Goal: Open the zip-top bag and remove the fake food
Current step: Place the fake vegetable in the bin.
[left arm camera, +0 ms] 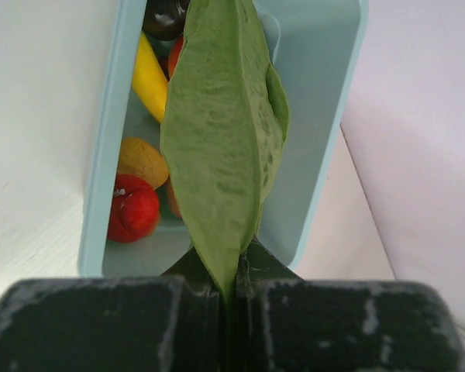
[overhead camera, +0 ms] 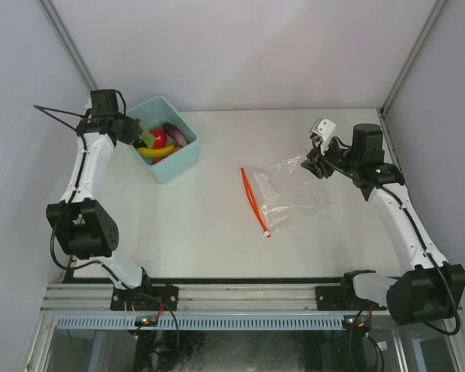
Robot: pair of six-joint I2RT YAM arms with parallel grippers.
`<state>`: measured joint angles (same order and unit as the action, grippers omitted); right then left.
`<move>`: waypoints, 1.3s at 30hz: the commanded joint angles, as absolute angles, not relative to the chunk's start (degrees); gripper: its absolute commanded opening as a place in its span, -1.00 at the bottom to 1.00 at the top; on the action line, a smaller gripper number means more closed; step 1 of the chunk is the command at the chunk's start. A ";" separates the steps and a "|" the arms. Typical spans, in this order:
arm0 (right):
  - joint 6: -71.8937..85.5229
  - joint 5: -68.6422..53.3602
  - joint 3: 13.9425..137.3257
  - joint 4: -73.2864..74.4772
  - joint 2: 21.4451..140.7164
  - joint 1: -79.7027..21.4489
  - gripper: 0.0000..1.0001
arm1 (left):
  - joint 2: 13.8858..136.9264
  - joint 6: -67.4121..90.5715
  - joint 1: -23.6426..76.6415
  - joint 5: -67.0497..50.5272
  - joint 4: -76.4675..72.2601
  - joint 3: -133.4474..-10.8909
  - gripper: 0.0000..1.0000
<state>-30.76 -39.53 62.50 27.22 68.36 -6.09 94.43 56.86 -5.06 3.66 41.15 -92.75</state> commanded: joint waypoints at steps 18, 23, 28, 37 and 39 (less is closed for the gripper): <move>-31.12 -40.36 62.32 25.93 68.02 -6.34 -0.31 | 115.39 79.74 -0.28 21.32 58.40 -121.80 -0.97; -31.24 -40.59 62.36 26.06 68.38 -6.42 -0.31 | 120.28 83.75 -0.01 22.40 62.14 -127.17 -0.96; -31.46 -40.34 62.36 26.11 68.71 -6.93 -0.31 | 123.70 86.96 0.17 21.23 62.84 -129.81 -0.87; -32.04 -39.96 62.33 26.30 69.35 -7.47 -0.30 | 127.25 88.17 0.50 17.51 59.81 -129.83 0.26; -32.06 -39.95 62.34 26.32 69.43 -7.47 -0.30 | 127.64 87.99 0.53 16.39 59.16 -129.91 0.85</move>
